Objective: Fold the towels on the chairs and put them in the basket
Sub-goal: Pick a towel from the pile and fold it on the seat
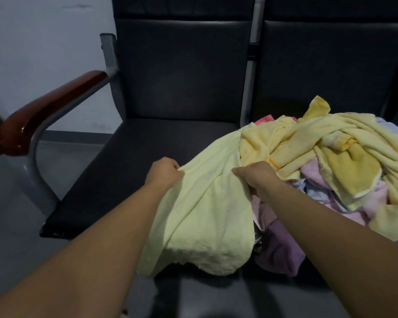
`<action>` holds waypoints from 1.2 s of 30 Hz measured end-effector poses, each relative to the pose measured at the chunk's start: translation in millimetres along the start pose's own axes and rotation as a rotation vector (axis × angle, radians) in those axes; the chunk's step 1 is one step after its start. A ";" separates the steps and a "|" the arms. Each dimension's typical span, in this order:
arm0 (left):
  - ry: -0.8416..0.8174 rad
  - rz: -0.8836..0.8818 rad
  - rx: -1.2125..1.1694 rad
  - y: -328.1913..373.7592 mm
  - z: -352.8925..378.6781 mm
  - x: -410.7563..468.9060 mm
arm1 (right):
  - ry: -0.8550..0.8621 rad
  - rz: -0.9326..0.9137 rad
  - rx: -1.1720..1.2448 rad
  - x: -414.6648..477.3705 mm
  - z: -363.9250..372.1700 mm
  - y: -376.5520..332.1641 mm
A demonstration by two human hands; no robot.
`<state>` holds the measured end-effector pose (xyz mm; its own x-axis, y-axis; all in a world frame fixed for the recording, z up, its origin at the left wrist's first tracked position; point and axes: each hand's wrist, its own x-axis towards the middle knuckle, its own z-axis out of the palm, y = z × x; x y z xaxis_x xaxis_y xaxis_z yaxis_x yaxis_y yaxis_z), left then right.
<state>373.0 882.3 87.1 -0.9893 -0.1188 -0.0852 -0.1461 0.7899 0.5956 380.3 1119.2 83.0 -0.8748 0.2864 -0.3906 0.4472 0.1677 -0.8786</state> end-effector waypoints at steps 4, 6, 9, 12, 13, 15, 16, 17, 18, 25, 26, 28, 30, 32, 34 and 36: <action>0.135 0.094 -0.209 9.0 -21.0 -9.5 | -0.089 0.065 0.151 -8.8 -6.6 -5.6; 0.140 0.076 -0.305 14.1 -31.4 -14.7 | -0.163 0.113 0.276 -19.9 -11.1 -9.7; 0.003 -0.110 -0.616 16.6 -44.5 -23.6 | -0.234 0.160 0.458 -39.2 -19.2 -17.4; -0.084 -0.186 -0.962 16.1 -65.6 -41.0 | -0.233 0.165 0.581 -58.8 -25.7 -26.0; -0.095 -0.192 -1.038 14.3 -73.3 -46.2 | -0.228 0.150 0.611 -66.5 -28.3 -30.3; -0.064 -0.184 -1.106 12.3 -89.7 -56.0 | -0.235 0.091 0.648 -79.8 -33.4 -40.6; -0.030 -0.166 -1.111 11.7 -97.9 -60.9 | -0.238 0.056 0.651 -86.2 -35.4 -46.4; 0.001 -0.147 -1.108 11.0 -106.7 -64.8 | -0.233 0.018 0.643 -92.6 -38.6 -52.8; 0.013 -0.114 -1.090 12.9 -117.4 -71.5 | -0.227 -0.022 0.636 -98.9 -42.1 -60.7; 0.263 0.181 -0.474 23.7 -210.2 -92.8 | -0.175 -0.309 0.625 -142.6 -74.2 -137.0; 0.316 0.219 -0.378 27.6 -224.9 -95.2 | -0.161 -0.351 0.618 -147.5 -77.8 -145.9; 0.371 0.270 -0.175 36.9 -250.8 -101.1 | -0.130 -0.417 0.606 -156.8 -83.1 -160.1; 0.391 0.277 -0.044 47.3 -268.5 -112.6 | -0.111 -0.453 0.603 -163.6 -85.8 -169.6; 0.397 0.267 -0.073 56.7 -277.7 -120.5 | -0.068 -0.491 0.548 -169.2 -87.3 -176.9; 0.383 0.265 -0.168 65.0 -282.8 -128.2 | -0.002 -0.530 0.410 -173.7 -90.0 -182.2; 0.358 0.272 -0.318 65.9 -286.0 -133.3 | 0.055 -0.547 0.296 -177.5 -94.0 -185.8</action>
<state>496.3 778.1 366.2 -0.9201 -0.1767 0.3495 0.1780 0.6061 0.7752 470.0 1125.9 341.4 -0.9482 0.2824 0.1454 -0.1405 0.0375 -0.9894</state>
